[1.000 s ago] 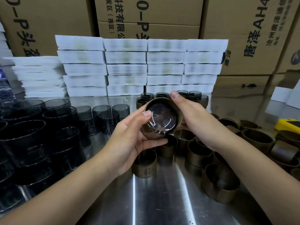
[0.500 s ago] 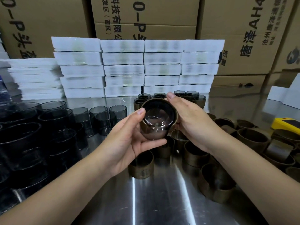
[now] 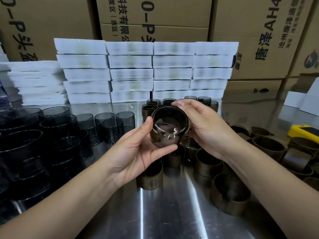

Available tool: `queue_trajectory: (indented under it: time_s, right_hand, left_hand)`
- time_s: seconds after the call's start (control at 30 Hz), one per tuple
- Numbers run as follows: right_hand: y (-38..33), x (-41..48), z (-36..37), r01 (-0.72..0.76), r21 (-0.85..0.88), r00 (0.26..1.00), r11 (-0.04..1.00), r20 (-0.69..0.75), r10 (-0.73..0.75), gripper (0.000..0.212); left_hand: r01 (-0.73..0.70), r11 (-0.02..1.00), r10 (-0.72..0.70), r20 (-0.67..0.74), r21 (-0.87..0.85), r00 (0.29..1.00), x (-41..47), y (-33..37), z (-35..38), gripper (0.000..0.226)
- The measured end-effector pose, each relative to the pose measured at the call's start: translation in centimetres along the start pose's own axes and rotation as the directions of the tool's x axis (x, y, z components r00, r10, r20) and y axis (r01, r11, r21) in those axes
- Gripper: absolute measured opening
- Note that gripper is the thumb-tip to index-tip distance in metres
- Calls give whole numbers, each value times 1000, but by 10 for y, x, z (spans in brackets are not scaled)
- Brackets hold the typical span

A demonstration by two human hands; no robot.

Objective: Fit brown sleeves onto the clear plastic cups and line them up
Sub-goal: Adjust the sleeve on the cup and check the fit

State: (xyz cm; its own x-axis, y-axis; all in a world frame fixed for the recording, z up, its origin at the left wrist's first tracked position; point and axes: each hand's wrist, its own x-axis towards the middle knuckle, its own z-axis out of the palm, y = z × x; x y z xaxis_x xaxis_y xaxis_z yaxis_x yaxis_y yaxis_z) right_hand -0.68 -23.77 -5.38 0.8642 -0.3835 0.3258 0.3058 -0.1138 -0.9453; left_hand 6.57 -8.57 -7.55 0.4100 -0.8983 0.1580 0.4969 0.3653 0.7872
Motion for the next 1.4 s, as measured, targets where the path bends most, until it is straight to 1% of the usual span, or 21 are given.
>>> queue_trajectory:
  time_s: [0.37, 0.5, 0.57, 0.6, 0.67, 0.7, 0.77, 0.83, 0.87, 0.9, 0.93, 0.97, 1.0, 1.03, 1.07, 1.1, 1.13, 1.17, 1.23, 1.3, 1.4]
  right_hand:
    - [-3, 0, -3, 17, 22, 999, 1000, 30, -17, 7]
    - [-2, -2, -1, -10, 18, 1000, 1000, 21, 10, 12]
    - [-3, -2, -1, -64, 1, 996, 998, 63, 64, 25]
    - [-4, -2, -2, -99, -27, 990, 995, 96, 101, 32]
    - [-8, -2, -6, -161, -67, 973, 985, 159, 170, 38]
    - [-10, -3, -9, -175, -70, 964, 982, 189, 186, 37]
    - [-13, -2, -15, -169, -45, 954, 985, 244, 175, 33]
    - [-16, 0, -21, -166, 38, 951, 985, 270, 150, 24]
    - [-17, 3, -25, -175, 102, 958, 979, 247, 145, 17]
    - [-18, 8, -29, -175, 154, 971, 972, 193, 144, 15]
    - [-19, 15, -33, -165, 180, 983, 970, 114, 146, 16]
    - [-21, 23, -37, -147, 178, 989, 973, 26, 144, 14]
    - [-22, 31, -41, -129, 156, 988, 979, -59, 140, 10]
    - [-23, 40, -44, -115, 117, 983, 986, -128, 130, 7]
    - [-24, 48, -46, -106, 58, 977, 993, -177, 115, 6]
    - [-24, 55, -48, -101, -26, 974, 995, -207, 93, 6]
    - [-24, 62, -48, -99, -140, 973, 985, -221, 66, 7]
    - [-23, 68, -47, -99, -272, 975, 957, -221, 38, 9]
    - [-22, 77, -42, -94, -482, 982, 871, -189, 1, 14]
    - [-23, 84, -34, -69, -572, 993, 818, -116, 3, 15]
    - [-25, 89, -14, -11, -656, 999, 755, 30, 41, 16]
  left_hand:
    - [9, 997, -13, -46, -76, 999, -2, -1, 2, 84]
    - [3, 997, -5, -32, -76, 999, -4, -1, 0, 78]
    - [-28, 998, 26, -22, -55, 999, -5, -1, 1, 75]
    - [-58, 998, 56, -31, -40, 998, -6, -1, 2, 66]
    - [-124, 992, 124, -90, 12, 988, -5, -3, 4, 40]
    - [-147, 988, 151, -129, 42, 980, -5, -4, 5, 39]
    - [-184, 979, 197, -169, 89, 966, -4, -7, 8, 48]
    - [-223, 968, 240, -173, 111, 955, -4, -10, 8, 57]
    - [-232, 959, 261, -191, 163, 946, -3, -12, 8, 56]
    - [-234, 931, 298, -217, 280, 929, -2, -14, 8, 51]
    - [-226, 862, 355, -223, 453, 908, -1, -16, 7, 43]
    - [-223, 739, 419, -174, 636, 891, -2, -19, 5, 35]
    - [-242, 567, 462, -61, 788, 885, -4, -21, 4, 31]
    - [-279, 362, 469, 84, 890, 879, -7, -23, 2, 27]
    - [-320, 151, 431, 230, 935, 873, -9, -25, 0, 21]
    - [-375, -30, 364, 360, 927, 859, -11, -27, -3, 21]
    - [-419, -142, 289, 443, 897, 849, -13, -28, -5, 24]
    - [-435, -180, 222, 467, 882, 856, -15, -29, -5, 26]
    - [-414, -141, 160, 433, 899, 887, -17, -28, -4, 28]
    - [-386, -115, 136, 400, 915, 907, -17, -28, -3, 31]
    - [-379, -108, 120, 391, 919, 913, -17, -27, -1, 28]
